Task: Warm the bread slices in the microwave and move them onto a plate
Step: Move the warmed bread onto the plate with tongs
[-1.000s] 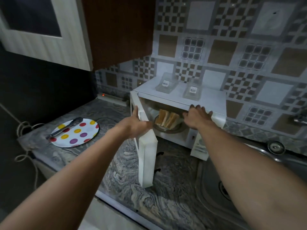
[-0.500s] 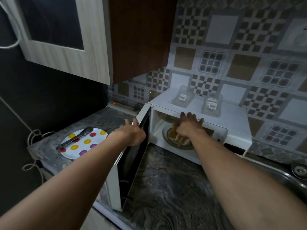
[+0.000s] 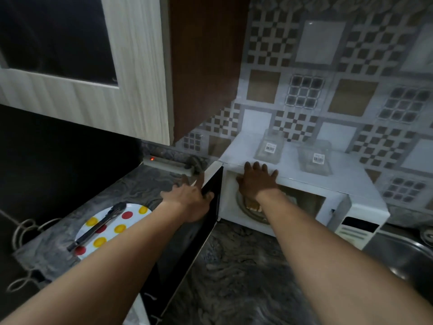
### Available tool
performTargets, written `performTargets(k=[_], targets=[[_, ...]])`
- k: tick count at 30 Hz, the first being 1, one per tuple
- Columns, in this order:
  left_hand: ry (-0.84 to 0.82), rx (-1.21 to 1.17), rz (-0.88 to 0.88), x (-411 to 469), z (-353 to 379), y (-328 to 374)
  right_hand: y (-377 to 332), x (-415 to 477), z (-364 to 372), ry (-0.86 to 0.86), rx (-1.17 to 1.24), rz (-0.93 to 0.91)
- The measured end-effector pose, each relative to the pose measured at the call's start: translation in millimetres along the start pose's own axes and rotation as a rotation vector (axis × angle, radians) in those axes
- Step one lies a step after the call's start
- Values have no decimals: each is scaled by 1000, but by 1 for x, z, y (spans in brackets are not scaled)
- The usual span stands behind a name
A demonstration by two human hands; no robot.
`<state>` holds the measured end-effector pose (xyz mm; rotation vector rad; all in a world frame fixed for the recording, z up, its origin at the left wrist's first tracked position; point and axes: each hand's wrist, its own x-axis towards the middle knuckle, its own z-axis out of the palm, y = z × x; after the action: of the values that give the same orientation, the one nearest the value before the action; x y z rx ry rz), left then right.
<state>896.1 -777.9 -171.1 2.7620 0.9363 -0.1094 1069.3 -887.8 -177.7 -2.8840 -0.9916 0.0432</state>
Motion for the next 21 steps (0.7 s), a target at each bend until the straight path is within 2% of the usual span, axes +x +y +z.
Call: performTargets(k=[5,9,15,18,21], targets=[[-57,-23,42,14,-4,-15,-8,-3,-1,-23,0,42],[-29,-72,58,17,-4,-21,-20,-14,-6,2,-27,85],[6,-240,150,3,-15,-36,-65,-26,-22,148,53,-27],[44,-286,187,3,-20,-59,-87,-30,-30,146,89,-55],[100,-268,145,1,-27,-96,-117,-37,-39,116,114,-62]])
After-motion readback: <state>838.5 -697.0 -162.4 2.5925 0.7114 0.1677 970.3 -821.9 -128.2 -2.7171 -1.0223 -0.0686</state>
